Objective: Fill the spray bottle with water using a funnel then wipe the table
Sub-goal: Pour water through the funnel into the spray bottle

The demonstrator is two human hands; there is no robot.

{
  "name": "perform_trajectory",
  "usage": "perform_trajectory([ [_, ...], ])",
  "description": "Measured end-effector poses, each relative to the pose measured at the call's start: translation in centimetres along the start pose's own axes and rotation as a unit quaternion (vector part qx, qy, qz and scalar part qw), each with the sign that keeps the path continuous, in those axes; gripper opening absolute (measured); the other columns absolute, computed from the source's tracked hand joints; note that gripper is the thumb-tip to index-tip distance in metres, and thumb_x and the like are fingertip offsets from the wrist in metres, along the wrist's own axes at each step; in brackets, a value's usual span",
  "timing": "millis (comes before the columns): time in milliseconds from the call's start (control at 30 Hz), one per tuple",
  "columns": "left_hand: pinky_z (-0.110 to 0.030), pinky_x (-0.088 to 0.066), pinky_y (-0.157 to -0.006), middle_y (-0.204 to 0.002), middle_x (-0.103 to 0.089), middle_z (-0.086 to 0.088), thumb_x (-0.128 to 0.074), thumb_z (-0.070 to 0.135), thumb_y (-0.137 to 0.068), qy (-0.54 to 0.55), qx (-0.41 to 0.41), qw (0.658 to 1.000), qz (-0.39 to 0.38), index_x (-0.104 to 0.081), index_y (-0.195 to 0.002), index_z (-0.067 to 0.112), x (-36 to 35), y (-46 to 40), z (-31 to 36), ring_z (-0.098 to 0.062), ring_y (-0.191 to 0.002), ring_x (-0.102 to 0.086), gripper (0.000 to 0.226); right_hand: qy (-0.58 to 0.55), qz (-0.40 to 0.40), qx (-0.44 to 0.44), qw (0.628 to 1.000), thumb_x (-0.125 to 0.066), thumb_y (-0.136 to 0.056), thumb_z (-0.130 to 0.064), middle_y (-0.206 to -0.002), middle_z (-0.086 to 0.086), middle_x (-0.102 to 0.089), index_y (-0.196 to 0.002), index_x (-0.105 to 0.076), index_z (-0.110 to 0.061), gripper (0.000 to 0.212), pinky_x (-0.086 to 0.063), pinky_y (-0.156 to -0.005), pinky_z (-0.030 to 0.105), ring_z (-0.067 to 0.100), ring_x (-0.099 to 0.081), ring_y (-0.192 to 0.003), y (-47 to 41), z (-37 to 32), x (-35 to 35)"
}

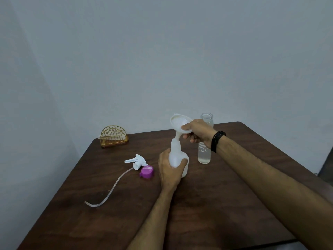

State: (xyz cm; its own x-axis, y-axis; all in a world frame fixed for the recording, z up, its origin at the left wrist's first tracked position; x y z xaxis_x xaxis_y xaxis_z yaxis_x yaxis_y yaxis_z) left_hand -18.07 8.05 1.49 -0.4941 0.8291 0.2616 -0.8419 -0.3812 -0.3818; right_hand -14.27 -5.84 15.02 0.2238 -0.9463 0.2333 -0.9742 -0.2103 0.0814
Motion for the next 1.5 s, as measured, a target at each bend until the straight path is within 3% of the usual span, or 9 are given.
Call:
perform_trajectory([
  [333,-0.029,-0.049,-0.093,-0.118,-0.049,0.011,-0.086,0.037,-0.072,0.003,-0.003,1.000,-0.001,-0.052,-0.130,0.020,0.0,0.1,0.1,-0.010,-0.110,-0.052,0.069,0.133,0.014,-0.015,0.991,-0.058,-0.090,-0.018,-0.074,0.000,-0.048,-0.094,-0.058,-0.013,0.006,-0.030,-0.053,0.025,0.014,-0.040,-0.062,-1.2,0.4,-1.7],
  [500,-0.028,-0.049,-0.093,-0.119,-0.052,0.016,-0.084,0.042,-0.068,0.015,-0.018,1.000,0.008,-0.051,-0.125,0.031,0.0,0.1,0.3,-0.004,-0.109,-0.052,0.067,0.084,0.002,-0.010,0.996,-0.054,-0.092,-0.015,-0.104,0.006,-0.055,-0.123,-0.053,-0.007,0.032,-0.036,-0.061,0.025,0.014,-0.048,-0.075,-1.1,1.0,-1.9],
  [700,-0.028,-0.048,-0.092,-0.121,-0.060,0.018,-0.069,0.057,-0.081,0.023,-0.087,0.994,0.065,-0.056,-0.130,0.022,0.3,-0.6,3.9,-0.004,-0.111,-0.057,0.061,-0.047,0.012,0.024,0.999,-0.049,-0.098,-0.023,-0.099,0.005,-0.061,-0.103,-0.057,-0.013,0.014,-0.041,-0.064,0.025,0.012,-0.055,-0.079,-0.7,1.8,-2.6],
  [833,-0.030,-0.052,-0.082,-0.107,-0.065,0.006,-0.065,0.039,-0.094,0.024,-0.108,0.991,0.069,-0.063,-0.115,0.016,0.0,-2.2,5.2,-0.008,-0.101,-0.060,0.031,-0.094,0.002,0.037,0.995,-0.045,-0.096,-0.058,-0.107,0.002,-0.069,-0.117,-0.058,-0.014,0.051,-0.048,-0.075,0.025,0.010,-0.065,-0.091,-1.0,2.3,-3.0],
  [933,-0.027,-0.047,-0.074,-0.096,-0.064,0.004,-0.062,0.034,-0.097,0.035,-0.107,0.991,0.075,-0.064,-0.104,0.014,-0.2,-2.6,4.7,-0.009,-0.090,-0.060,0.021,-0.060,0.010,0.051,0.997,-0.023,-0.090,-0.077,-0.080,-0.002,-0.069,-0.099,-0.064,-0.015,0.075,-0.047,-0.071,0.027,0.010,-0.064,-0.076,-0.1,2.8,-2.4],
  [1033,-0.028,-0.047,-0.071,-0.089,-0.064,0.004,-0.059,0.035,-0.098,0.060,-0.099,0.989,0.087,-0.062,-0.098,0.016,-0.1,-2.4,3.9,-0.013,-0.085,-0.061,0.020,0.045,0.175,0.182,0.966,-0.019,-0.082,-0.086,-0.074,-0.002,-0.066,-0.100,-0.064,-0.018,0.083,-0.048,-0.066,0.031,0.014,-0.063,-0.071,1.6,4.6,-0.3],
  [1200,-0.035,-0.052,-0.074,-0.087,-0.065,0.007,-0.054,0.046,-0.098,0.055,-0.080,0.991,0.088,-0.060,-0.096,0.022,-0.7,-2.6,3.6,-0.012,-0.084,-0.062,0.025,0.116,0.426,0.308,0.843,-0.052,-0.087,-0.063,-0.096,-0.003,-0.055,-0.104,-0.058,-0.013,0.053,-0.038,-0.069,0.021,0.012,-0.050,-0.085,3.8,7.9,3.4],
  [1400,-0.035,-0.051,-0.070,-0.082,-0.064,0.010,-0.048,0.053,-0.097,0.032,-0.076,0.992,0.098,-0.057,-0.094,0.024,-1.1,-2.9,3.2,-0.008,-0.079,-0.061,0.030,0.097,0.345,0.245,0.901,-0.083,-0.065,-0.060,-0.133,0.001,-0.048,-0.138,-0.034,-0.017,0.098,-0.043,-0.092,0.025,0.011,-0.049,-0.118,0.0,8.6,5.2],
  [1500,-0.033,-0.051,-0.069,-0.081,-0.064,0.013,-0.048,0.051,-0.098,0.031,-0.072,0.992,0.098,-0.057,-0.094,0.026,-1.2,-2.9,3.3,-0.006,-0.078,-0.061,0.026,0.065,0.265,0.237,0.933,-0.088,-0.065,-0.049,-0.126,-0.004,-0.053,-0.142,-0.030,-0.019,0.101,-0.042,-0.084,0.011,0.009,-0.055,-0.110,-2.0,6.6,5.3],
])
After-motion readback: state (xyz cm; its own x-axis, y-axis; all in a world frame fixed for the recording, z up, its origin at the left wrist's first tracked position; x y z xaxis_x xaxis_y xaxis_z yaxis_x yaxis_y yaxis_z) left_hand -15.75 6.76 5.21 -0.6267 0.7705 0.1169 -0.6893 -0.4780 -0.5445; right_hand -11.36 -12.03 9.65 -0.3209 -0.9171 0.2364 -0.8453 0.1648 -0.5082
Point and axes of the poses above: each hand's wrist, its own y-axis away from the middle knuckle, its own x-axis out of the back of the hand, z = x × y, the point moved 6 cm from there along -y, towards the middle knuckle
